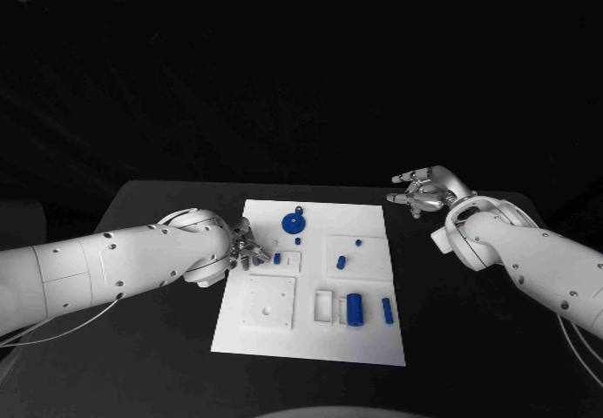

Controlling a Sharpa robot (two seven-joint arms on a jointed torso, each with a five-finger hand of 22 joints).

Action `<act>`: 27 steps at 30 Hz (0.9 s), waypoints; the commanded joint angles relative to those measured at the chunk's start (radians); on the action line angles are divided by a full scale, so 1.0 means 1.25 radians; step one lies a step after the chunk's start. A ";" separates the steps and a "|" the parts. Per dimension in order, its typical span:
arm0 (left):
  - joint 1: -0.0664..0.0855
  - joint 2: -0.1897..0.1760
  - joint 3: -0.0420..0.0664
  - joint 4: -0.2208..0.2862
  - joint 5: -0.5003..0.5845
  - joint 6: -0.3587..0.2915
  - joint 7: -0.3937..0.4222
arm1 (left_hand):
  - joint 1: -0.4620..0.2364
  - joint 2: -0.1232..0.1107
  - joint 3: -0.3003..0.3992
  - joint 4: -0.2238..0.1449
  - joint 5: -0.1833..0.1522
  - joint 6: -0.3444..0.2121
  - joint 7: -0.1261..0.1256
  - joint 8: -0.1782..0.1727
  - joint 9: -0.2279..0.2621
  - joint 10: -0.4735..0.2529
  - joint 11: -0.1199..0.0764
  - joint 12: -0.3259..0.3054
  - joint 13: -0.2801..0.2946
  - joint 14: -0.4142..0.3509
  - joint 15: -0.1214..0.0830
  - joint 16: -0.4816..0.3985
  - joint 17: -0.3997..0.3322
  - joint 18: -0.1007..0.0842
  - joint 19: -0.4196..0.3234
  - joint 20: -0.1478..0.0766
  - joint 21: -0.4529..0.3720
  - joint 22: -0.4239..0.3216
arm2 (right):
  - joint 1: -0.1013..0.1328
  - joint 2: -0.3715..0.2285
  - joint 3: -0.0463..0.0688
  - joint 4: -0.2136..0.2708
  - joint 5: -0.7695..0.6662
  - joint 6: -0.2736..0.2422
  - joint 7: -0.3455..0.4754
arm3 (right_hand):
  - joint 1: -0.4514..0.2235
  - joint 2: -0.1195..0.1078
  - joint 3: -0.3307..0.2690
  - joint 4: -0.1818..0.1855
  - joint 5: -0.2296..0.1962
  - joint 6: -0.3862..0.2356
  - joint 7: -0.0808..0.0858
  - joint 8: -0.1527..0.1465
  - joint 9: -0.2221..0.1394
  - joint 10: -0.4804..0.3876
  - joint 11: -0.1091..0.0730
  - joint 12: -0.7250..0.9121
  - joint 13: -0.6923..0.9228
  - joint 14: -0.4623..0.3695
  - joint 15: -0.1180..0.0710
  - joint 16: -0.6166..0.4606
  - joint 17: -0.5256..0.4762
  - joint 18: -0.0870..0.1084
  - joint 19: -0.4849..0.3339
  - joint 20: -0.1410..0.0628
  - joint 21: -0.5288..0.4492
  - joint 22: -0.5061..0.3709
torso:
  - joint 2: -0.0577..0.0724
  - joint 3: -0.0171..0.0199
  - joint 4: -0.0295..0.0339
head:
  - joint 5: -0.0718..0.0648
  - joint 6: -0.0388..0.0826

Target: Assemble the parts on the task board

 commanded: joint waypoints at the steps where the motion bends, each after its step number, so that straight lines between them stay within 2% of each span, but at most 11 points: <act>1: -0.006 0.004 -0.003 0.002 0.004 0.027 0.002 | 0.000 -0.012 -0.008 0.011 -0.014 0.008 -0.016 0.006 0.007 0.024 -0.021 0.003 0.000 -0.001 -0.007 -0.001 -0.002 0.001 0.001 0.001 -0.004 0.014 | 0.000 0.000 0.000 0.001 0.000 0.008 0.005 | -0.007 -0.002 0.003 0.001 0.004 -0.003 0.002 -0.003 0.001 0.000 0.002 -0.004 -0.001 0.002 -0.003 -0.005 -0.001 0.011 0.026 -0.002 -0.005 0.020 | 0.000 0.0003 -0.0001 | -0.001 0.000; 3: -0.006 0.004 -0.003 0.000 0.001 0.026 0.003 | 0.007 -0.027 -0.025 0.044 -0.069 0.012 -0.016 0.005 0.004 0.023 -0.021 0.002 0.002 -0.001 -0.008 -0.004 -0.005 -0.001 0.002 -0.001 -0.006 0.014 | 0.000 0.000 0.000 0.001 0.000 0.007 0.005 | -0.007 -0.002 0.003 0.001 0.004 -0.003 0.002 -0.003 0.001 0.000 0.002 -0.004 -0.001 0.002 -0.003 -0.005 -0.001 0.011 0.026 -0.002 -0.005 0.020 | 0.000 0.0003 0.0001 | -0.001 0.000; 4: -0.006 0.004 -0.003 0.000 0.000 0.026 0.003 | 0.010 -0.030 -0.027 0.050 -0.071 0.011 -0.017 0.005 0.003 0.023 -0.021 0.001 0.002 -0.001 -0.008 -0.004 -0.005 -0.002 0.002 -0.001 -0.006 0.014 | 0.000 0.000 0.000 0.001 0.000 0.007 0.005 | -0.007 -0.002 0.003 0.001 0.004 -0.003 0.002 -0.003 0.001 0.000 0.002 -0.004 -0.001 0.002 -0.003 -0.005 -0.001 0.011 0.026 -0.002 -0.005 0.020 | 0.000 0.0002 -0.0001 | -0.001 0.000; 5: -0.006 0.004 -0.003 -0.001 0.000 0.026 0.003 | 0.020 -0.043 -0.032 0.075 -0.077 0.012 -0.017 0.005 0.002 0.023 -0.021 0.001 0.003 -0.002 -0.008 -0.005 -0.008 -0.002 0.002 -0.002 -0.007 0.014 | 0.000 -0.001 0.000 0.001 0.000 0.007 0.005 | -0.007 -0.002 0.003 0.001 0.004 -0.003 0.002 -0.003 0.001 0.000 0.002 -0.004 -0.001 0.002 -0.003 -0.005 -0.001 0.011 0.026 -0.002 -0.005 0.020 | 0.000 0.0002 -0.0001 | -0.001 0.000; 8: -0.006 0.004 -0.003 -0.002 -0.003 0.025 0.003 | 0.035 -0.064 -0.035 0.114 -0.091 0.012 -0.015 0.007 0.001 0.023 -0.021 -0.002 0.004 -0.002 -0.009 -0.008 -0.011 -0.004 0.002 -0.003 -0.009 0.014 | 0.000 -0.001 0.000 0.001 0.000 0.007 0.005 | -0.007 -0.002 0.003 0.002 0.005 -0.006 0.003 -0.003 0.000 0.000 0.003 -0.005 -0.001 0.002 -0.003 -0.005 -0.001 0.011 0.026 -0.002 -0.008 0.020 | 0.000 0.0000 -0.0003 | -0.001 0.000; 11: -0.006 0.004 -0.003 -0.005 -0.006 0.024 0.002 | 0.047 -0.074 -0.039 0.140 -0.099 0.011 -0.015 0.009 0.000 0.023 -0.020 -0.004 0.006 -0.002 -0.009 -0.009 -0.013 -0.004 0.003 -0.003 -0.011 0.014 | 0.000 -0.002 0.000 0.001 0.000 0.006 0.005 | -0.007 -0.002 0.003 0.002 0.005 -0.007 0.003 -0.003 0.000 0.000 0.003 -0.005 -0.002 0.002 -0.003 -0.006 -0.001 0.011 0.026 -0.002 -0.009 0.019 | 0.000 0.0001 -0.0002 | -0.001 0.000; 14: -0.006 0.003 -0.003 -0.007 -0.009 0.023 0.002 | 0.053 -0.077 -0.041 0.151 -0.101 0.010 -0.014 0.010 0.000 0.023 -0.020 -0.005 0.007 -0.002 -0.009 -0.010 -0.014 -0.004 0.003 -0.003 -0.013 0.014 | 0.000 -0.002 0.000 0.001 0.000 0.006 0.005 | -0.007 -0.002 0.003 0.002 0.005 -0.007 0.003 -0.003 0.000 0.000 0.003 -0.005 -0.002 0.002 -0.003 -0.006 -0.001 0.011 0.026 -0.002 -0.009 0.019 | 0.000 -0.0002 0.0001 | -0.002 -0.001; 18: -0.006 0.002 -0.003 -0.009 -0.011 0.025 0.004 | 0.055 -0.092 -0.049 0.165 -0.112 0.008 -0.013 0.011 -0.001 0.023 -0.019 -0.009 0.007 -0.003 -0.009 -0.014 -0.019 -0.005 0.003 -0.004 -0.015 0.014 | 0.000 -0.002 0.000 0.000 0.000 0.006 0.005 | -0.007 -0.003 0.003 0.002 0.005 -0.011 0.003 -0.004 0.000 0.000 0.003 -0.005 -0.002 0.001 -0.003 -0.006 -0.001 0.011 0.025 -0.002 -0.010 0.019 | 0.000 -0.0004 0.0001 | -0.002 -0.001; 20: -0.006 0.000 -0.003 -0.009 -0.012 0.028 0.005 | 0.054 -0.100 -0.053 0.170 -0.145 0.006 -0.011 0.011 -0.002 0.023 -0.018 -0.013 0.006 -0.005 -0.008 -0.017 -0.023 -0.005 0.001 -0.004 -0.017 0.014 | 0.000 -0.002 0.000 0.000 0.000 0.006 0.005 | -0.006 -0.003 0.003 0.002 0.005 -0.013 0.003 -0.004 0.000 0.000 0.003 -0.005 -0.002 0.001 -0.003 -0.006 -0.001 0.011 0.025 -0.002 -0.011 0.019 | 0.000 -0.0004 0.0001 | -0.002 -0.001; 22: -0.006 -0.002 -0.003 -0.008 -0.012 0.033 0.006 | 0.055 -0.109 -0.058 0.172 -0.163 0.001 -0.008 0.009 -0.003 0.022 -0.016 -0.018 0.006 -0.008 -0.008 -0.022 -0.030 -0.005 0.000 -0.004 -0.019 0.013 | 0.000 -0.002 0.000 0.000 0.000 0.006 0.005 | -0.006 -0.003 0.003 0.002 0.005 -0.013 0.003 -0.004 0.000 0.000 0.003 -0.005 -0.002 0.001 -0.003 -0.006 -0.001 0.011 0.025 -0.002 -0.011 0.019 | 0.000 -0.0007 0.0000 | -0.003 -0.001; 27: -0.006 -0.009 -0.003 -0.002 -0.015 0.048 0.007 | 0.065 -0.115 -0.071 0.161 -0.182 -0.019 0.000 0.005 -0.006 0.021 -0.011 -0.038 0.004 -0.020 -0.006 -0.036 -0.052 -0.006 -0.006 -0.003 -0.027 0.013 | -0.001 -0.003 0.000 0.000 0.000 0.006 0.005 | -0.006 -0.003 0.003 0.002 0.005 -0.013 0.003 -0.004 0.000 0.000 0.003 -0.005 -0.002 0.001 -0.003 -0.006 -0.001 0.011 0.025 -0.002 -0.011 0.019 | 0.000 -0.0006 -0.0002 | -0.004 -0.001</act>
